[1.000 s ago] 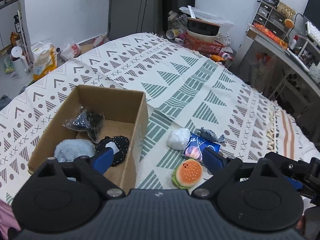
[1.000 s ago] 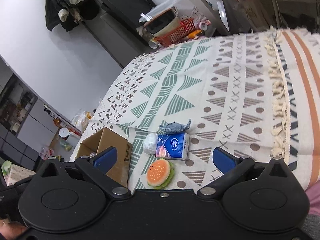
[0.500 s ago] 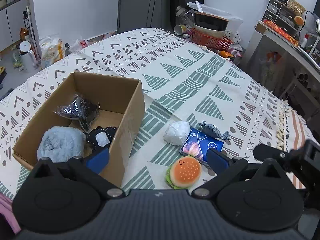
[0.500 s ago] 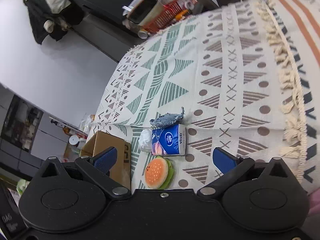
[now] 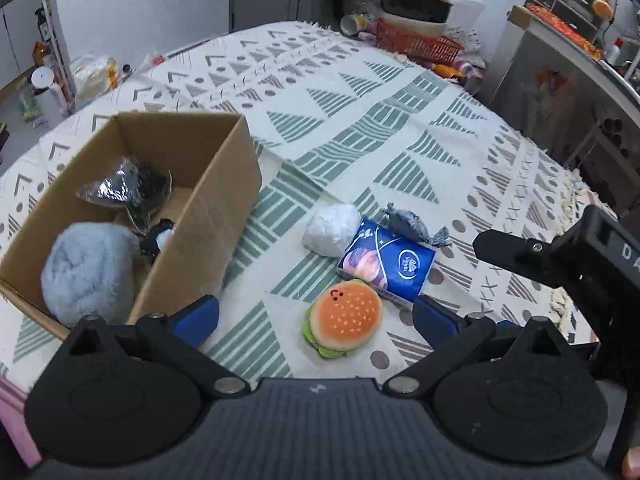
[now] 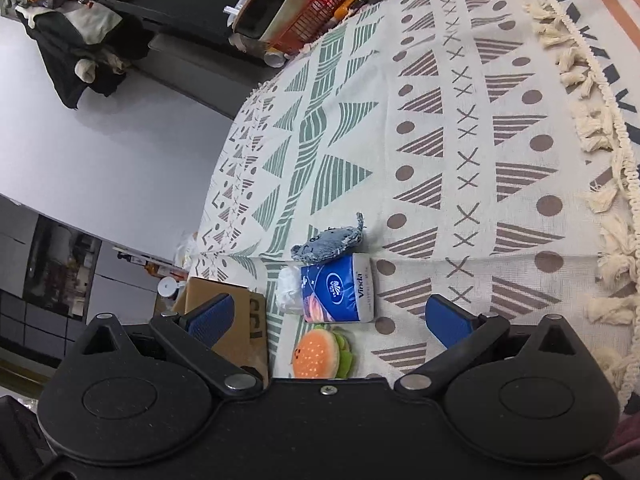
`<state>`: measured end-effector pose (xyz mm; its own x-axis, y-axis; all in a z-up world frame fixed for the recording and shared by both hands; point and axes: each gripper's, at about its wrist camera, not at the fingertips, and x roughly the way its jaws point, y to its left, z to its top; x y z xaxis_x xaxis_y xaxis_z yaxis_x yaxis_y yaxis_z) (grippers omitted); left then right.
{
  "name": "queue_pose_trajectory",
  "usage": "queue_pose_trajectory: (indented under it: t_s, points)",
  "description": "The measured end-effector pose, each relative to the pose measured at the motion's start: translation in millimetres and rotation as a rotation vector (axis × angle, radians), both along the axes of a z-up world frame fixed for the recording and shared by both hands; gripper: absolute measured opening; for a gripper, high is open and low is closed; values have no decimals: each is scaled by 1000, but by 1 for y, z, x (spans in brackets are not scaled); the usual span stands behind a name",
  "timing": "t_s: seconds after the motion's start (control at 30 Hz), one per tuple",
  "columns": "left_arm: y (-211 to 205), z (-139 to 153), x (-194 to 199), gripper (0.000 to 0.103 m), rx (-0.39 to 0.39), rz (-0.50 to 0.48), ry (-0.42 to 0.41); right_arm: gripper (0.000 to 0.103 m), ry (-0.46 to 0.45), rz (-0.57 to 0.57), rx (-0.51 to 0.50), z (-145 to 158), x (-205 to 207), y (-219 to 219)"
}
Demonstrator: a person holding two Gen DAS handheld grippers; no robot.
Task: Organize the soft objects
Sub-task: 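Withdraw both grippers from the box toward the burger and tissue pack, then grasp the burger plush with the left gripper while the right grasps the Vinda tissue pack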
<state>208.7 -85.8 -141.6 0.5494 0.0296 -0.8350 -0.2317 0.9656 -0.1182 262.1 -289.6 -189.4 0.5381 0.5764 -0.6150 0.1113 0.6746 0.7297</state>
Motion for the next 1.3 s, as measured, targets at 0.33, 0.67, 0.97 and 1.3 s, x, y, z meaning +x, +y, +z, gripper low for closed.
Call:
queue_pose_trajectory:
  t_s: [0.33, 0.67, 0.97, 1.3]
  points:
    - [-8, -32, 15, 99, -42, -11, 40, 102, 74, 33, 20, -24, 19, 7]
    - [-6, -63, 32, 87, -98, 9, 89, 78, 130, 79, 56, -46, 35, 14]
    - [-4, -70, 39, 70, -71, 13, 94, 77, 119, 98, 46, -53, 47, 21]
    - [7, -65, 36, 42, -83, 4, 86, 42, 84, 124, 0, -52, 52, 29]
